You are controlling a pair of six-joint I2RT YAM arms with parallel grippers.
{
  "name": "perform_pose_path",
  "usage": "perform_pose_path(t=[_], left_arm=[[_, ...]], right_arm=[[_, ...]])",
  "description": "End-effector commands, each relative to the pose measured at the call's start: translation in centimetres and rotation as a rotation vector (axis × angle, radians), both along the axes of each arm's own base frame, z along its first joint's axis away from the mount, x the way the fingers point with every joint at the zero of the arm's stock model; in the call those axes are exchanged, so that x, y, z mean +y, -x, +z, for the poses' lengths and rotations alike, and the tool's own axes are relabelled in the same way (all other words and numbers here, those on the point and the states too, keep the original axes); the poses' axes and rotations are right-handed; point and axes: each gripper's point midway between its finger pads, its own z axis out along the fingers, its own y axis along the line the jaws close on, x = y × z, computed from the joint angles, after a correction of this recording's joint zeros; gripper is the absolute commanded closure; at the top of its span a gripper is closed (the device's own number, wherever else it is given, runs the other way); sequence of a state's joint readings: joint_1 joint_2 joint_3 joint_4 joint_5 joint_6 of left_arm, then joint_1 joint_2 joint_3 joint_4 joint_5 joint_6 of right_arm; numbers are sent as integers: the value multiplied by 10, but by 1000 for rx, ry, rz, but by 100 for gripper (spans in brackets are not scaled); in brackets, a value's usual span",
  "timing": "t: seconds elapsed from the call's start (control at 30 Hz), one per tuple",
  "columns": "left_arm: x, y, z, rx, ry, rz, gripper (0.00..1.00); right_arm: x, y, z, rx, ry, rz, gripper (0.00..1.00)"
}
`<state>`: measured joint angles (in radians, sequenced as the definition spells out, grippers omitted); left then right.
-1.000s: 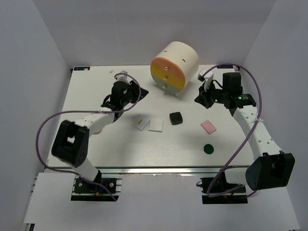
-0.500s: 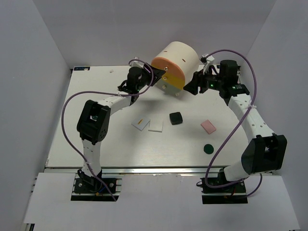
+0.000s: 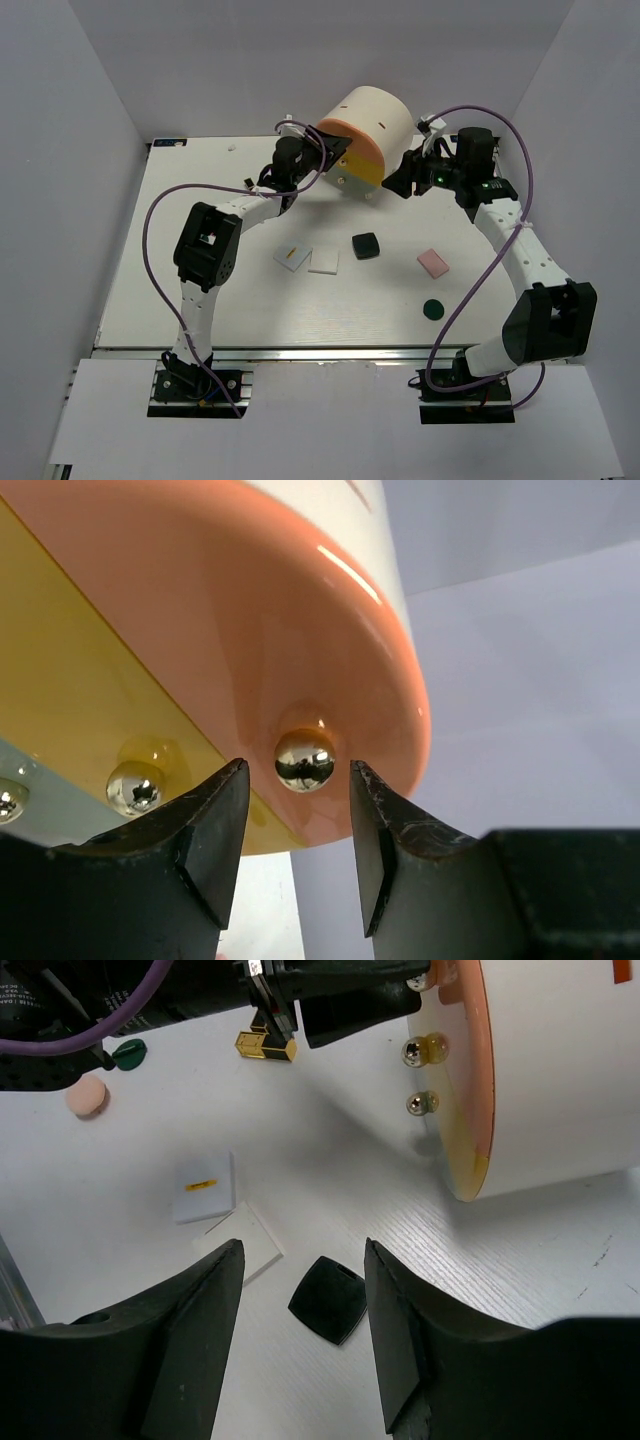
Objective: Organize the makeup
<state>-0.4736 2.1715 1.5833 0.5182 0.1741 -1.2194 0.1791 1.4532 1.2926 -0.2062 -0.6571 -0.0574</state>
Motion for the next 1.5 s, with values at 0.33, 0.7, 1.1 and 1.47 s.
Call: perform_pose_path(t=[0.33, 0.7, 1.1, 1.47], left_arm=[[2, -17, 26, -48, 53, 57, 69], [21, 28, 33, -57, 16, 40, 84], [47, 69, 21, -18, -13, 66, 33], [47, 71, 28, -31, -42, 57, 20]], right_arm=[[-3, 5, 16, -84, 14, -2, 43], [-11, 11, 4, -92, 55, -25, 40], [-25, 18, -24, -45, 114, -84, 24], [-85, 12, -117, 165, 428, -308, 11]])
